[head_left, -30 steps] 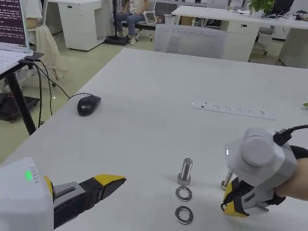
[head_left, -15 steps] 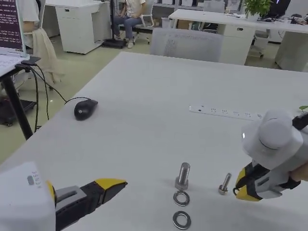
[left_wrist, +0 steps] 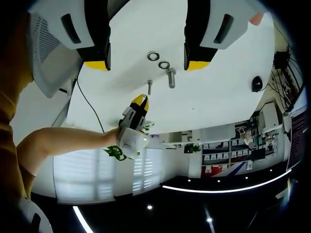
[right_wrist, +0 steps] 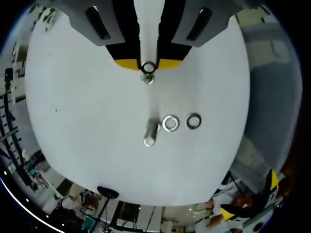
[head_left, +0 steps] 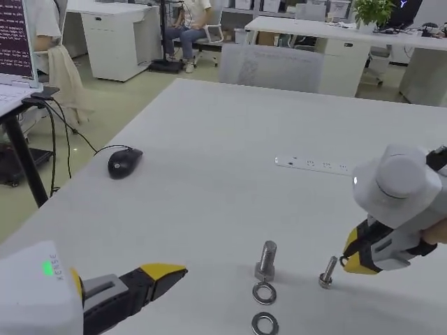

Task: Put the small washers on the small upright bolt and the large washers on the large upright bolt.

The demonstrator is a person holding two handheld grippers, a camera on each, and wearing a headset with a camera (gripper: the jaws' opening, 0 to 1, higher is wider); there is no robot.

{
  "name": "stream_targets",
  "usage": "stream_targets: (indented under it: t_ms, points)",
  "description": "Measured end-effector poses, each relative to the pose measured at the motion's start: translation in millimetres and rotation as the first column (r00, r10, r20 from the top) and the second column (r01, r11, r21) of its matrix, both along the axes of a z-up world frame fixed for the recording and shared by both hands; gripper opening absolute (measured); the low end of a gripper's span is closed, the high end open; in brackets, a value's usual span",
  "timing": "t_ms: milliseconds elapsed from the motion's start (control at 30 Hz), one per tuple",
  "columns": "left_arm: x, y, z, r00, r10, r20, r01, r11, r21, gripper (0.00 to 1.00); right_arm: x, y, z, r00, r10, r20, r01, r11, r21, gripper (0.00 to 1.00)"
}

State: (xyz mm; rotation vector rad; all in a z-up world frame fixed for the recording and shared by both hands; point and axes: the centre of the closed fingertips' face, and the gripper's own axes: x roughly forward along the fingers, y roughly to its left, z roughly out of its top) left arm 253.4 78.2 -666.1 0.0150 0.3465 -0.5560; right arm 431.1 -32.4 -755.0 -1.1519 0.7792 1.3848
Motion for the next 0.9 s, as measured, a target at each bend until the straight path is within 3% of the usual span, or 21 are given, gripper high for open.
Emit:
stream_targets:
  t_ms: [467,900]
  points:
    - [1.8,1.6,-1.2,1.0,0.009,-0.002,-0.009,1.0,-0.008,0.6,5.0,11.4,-4.2,0.999,0.035,-0.001,-0.035,0.999,-0.024,0.13]
    - [3.0,2.8,-2.8,1.0,0.016,-0.007,-0.017,1.0,-0.01,0.6,7.0,10.6,-23.1,0.998,0.065,-0.012,-0.066,0.996,-0.061,0.13]
